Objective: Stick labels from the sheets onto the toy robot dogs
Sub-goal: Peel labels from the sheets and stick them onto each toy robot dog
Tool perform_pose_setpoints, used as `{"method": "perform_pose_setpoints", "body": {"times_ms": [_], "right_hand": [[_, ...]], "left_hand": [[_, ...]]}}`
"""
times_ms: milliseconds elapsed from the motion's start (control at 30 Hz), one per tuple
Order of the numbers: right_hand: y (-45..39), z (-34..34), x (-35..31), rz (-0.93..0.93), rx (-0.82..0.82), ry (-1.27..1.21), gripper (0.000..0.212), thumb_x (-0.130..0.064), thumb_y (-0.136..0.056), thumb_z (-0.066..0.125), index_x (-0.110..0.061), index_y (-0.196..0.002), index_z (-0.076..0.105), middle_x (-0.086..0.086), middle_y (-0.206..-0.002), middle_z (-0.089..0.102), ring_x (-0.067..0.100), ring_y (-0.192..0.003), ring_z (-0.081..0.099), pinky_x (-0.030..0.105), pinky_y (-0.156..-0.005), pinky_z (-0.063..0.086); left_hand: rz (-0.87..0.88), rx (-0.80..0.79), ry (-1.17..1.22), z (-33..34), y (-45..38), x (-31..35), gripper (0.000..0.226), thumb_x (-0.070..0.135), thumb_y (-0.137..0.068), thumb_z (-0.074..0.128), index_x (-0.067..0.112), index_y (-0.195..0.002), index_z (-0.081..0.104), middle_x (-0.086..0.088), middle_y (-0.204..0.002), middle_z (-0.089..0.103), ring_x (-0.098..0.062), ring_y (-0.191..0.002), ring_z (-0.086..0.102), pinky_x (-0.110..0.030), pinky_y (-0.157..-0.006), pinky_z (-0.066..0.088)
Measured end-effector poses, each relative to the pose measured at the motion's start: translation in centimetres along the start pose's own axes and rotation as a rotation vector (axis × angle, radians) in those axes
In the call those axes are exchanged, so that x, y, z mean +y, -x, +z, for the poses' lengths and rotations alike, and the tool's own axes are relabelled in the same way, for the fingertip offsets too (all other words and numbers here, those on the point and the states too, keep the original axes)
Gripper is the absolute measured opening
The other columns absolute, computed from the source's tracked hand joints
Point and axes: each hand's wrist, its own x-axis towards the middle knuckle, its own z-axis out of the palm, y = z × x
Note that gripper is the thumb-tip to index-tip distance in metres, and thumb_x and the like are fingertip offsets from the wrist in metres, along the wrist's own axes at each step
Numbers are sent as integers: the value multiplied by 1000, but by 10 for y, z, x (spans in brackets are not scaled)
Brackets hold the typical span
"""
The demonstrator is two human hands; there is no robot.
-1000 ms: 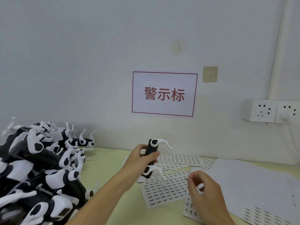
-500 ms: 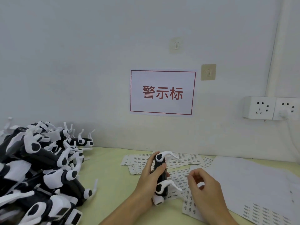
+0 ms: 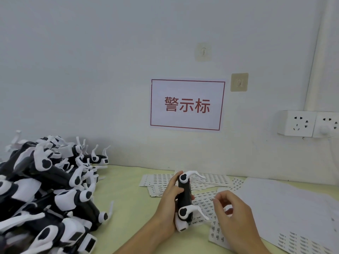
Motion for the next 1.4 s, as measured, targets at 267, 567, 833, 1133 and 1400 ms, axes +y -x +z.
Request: {"method": "perform_pose_setpoints", "body": {"times_ms": [267,567,833,1133,1400], "right_hand": [[-4,-8,-18,-247,-111,103,27,-5,-86,68,-29,-78,58,-17,-91,54,7,-97,53,9,-79,38],[-52,-36,-46,-193,-432,246,13,-26,-92,65,-34,-81,62,-20,-109,46,-10,-114,38,7,-90,31],[-74,-22,-55,-194,-515,337,19,-25,-88,71,-33,-72,66,-24,-111,49,-7,-109,47,20,-95,35],[-70,-10,-44,-250,-495,365,22,-25,-89,68,-35,-70,63,-29,-104,46,-9,-103,48,21,-92,40],[-70,-8,-42,-261,-472,355,22,-27,-89,68,-38,-71,62,-28,-103,48,-6,-103,49,22,-92,39]], "left_hand": [[15,-13,-68,4,7,4,53,9,-96,55,55,-118,65,1,-114,74,-22,-92,69,-31,-76,54],[10,-29,-69,2,9,4,40,8,-98,58,39,-122,67,-17,-109,73,-29,-92,72,-36,-72,56],[9,-52,-58,1,4,3,50,1,-98,42,32,-130,64,-18,-112,72,-30,-89,68,-37,-75,53],[14,-65,-69,0,1,1,54,0,-95,39,33,-130,64,-14,-117,72,-29,-90,68,-38,-80,52],[23,-65,-81,-1,2,2,57,-2,-94,39,35,-129,65,-18,-114,72,-28,-88,69,-37,-78,54]]}}
